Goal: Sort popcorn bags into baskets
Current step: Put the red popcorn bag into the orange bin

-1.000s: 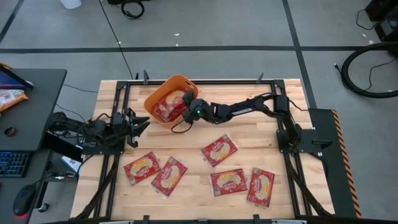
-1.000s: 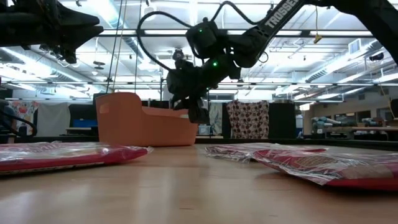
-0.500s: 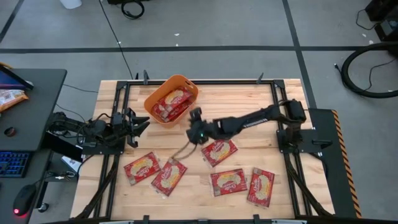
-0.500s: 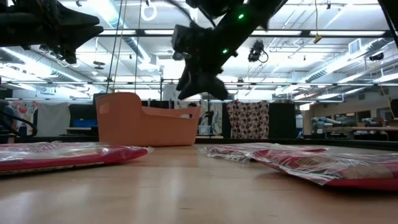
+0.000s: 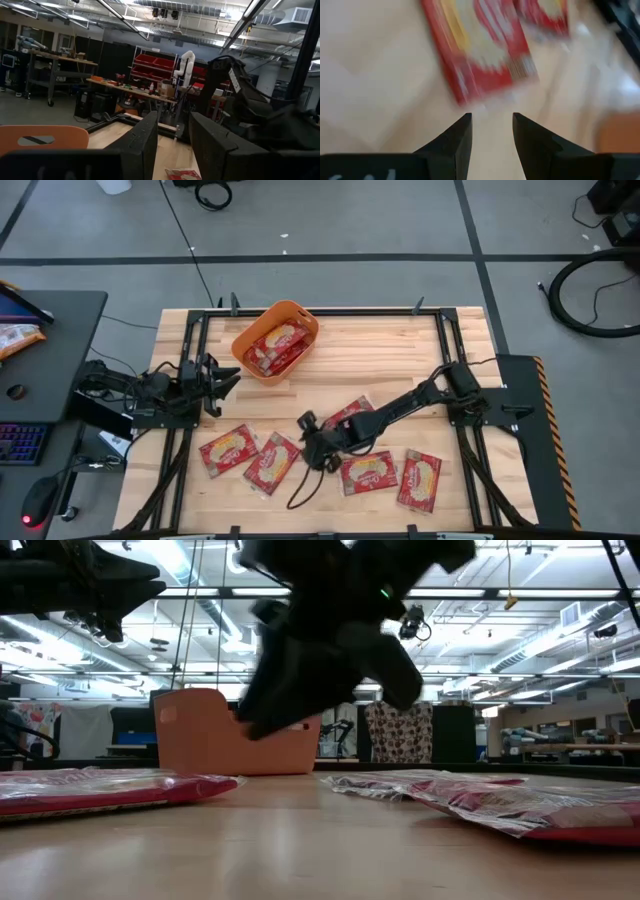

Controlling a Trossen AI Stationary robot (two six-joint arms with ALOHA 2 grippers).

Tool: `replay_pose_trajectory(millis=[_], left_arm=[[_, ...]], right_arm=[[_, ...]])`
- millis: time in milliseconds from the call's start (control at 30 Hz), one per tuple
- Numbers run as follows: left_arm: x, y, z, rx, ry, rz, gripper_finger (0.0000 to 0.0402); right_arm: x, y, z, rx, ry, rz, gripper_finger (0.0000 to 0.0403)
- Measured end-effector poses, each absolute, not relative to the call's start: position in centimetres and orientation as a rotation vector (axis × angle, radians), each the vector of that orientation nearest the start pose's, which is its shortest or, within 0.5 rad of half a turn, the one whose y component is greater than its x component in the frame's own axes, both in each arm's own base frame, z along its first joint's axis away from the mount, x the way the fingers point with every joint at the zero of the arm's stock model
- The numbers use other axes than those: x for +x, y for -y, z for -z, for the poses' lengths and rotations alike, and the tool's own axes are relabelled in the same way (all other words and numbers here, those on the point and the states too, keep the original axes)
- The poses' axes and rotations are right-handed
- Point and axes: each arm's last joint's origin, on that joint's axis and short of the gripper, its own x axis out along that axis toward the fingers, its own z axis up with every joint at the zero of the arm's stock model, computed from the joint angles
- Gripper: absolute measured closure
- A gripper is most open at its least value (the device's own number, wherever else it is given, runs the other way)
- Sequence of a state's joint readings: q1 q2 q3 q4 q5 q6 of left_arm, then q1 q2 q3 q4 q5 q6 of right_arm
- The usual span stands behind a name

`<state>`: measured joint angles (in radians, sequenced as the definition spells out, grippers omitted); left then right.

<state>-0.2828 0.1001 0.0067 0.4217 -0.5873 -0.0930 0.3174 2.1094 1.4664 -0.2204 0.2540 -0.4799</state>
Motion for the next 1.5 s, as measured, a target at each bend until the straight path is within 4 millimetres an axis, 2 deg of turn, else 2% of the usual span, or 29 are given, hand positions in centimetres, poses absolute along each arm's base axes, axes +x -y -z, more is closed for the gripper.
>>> replay_pose_trajectory(millis=[167,433,767,967,1100,1300,1400,1500], left_arm=[[9.5,1.1,-19.6,-0.23,0.313,-0.288,0.0285],[9.5,1.1,-19.6,-0.23,0.312,-0.288,0.0285],[9.5,1.1,-19.6,-0.231,0.312,-0.288,0.0285],[9.5,1.1,-19.6,-0.248,0.315,-0.285,0.0285],[9.5,1.1,-19.6,-0.255,0.316,-0.284,0.0285],[9.5,1.1,-19.6,-0.255,0.316,-0.284,0.0285],[9.5,1.1,-19.6,-0.255,0.315,-0.284,0.0285],[9.5,1.1,-19.6,-0.254,0.314,-0.284,0.0285]], right_arm=[[45.3,-14.8,-15.7,-0.693,-0.759,-0.342,0.0256],[48.6,-16.4,-13.7,-0.72,-0.725,-0.421,0.0256],[48.8,-18.0,-14.2,-0.692,-0.618,-0.542,0.0256],[48.2,-17.6,-12.2,-0.686,-0.598,-0.548,0.0256],[47.8,-16.6,-10.8,-0.685,-0.615,-0.525,0.0256],[48.0,-14.6,-10.2,-0.665,-0.641,-0.486,0.0261],[48.1,-13.5,-10.1,-0.637,-0.666,-0.474,0.0285],[48.2,-12.6,-10.0,-0.64,-0.685,-0.466,0.0328]])
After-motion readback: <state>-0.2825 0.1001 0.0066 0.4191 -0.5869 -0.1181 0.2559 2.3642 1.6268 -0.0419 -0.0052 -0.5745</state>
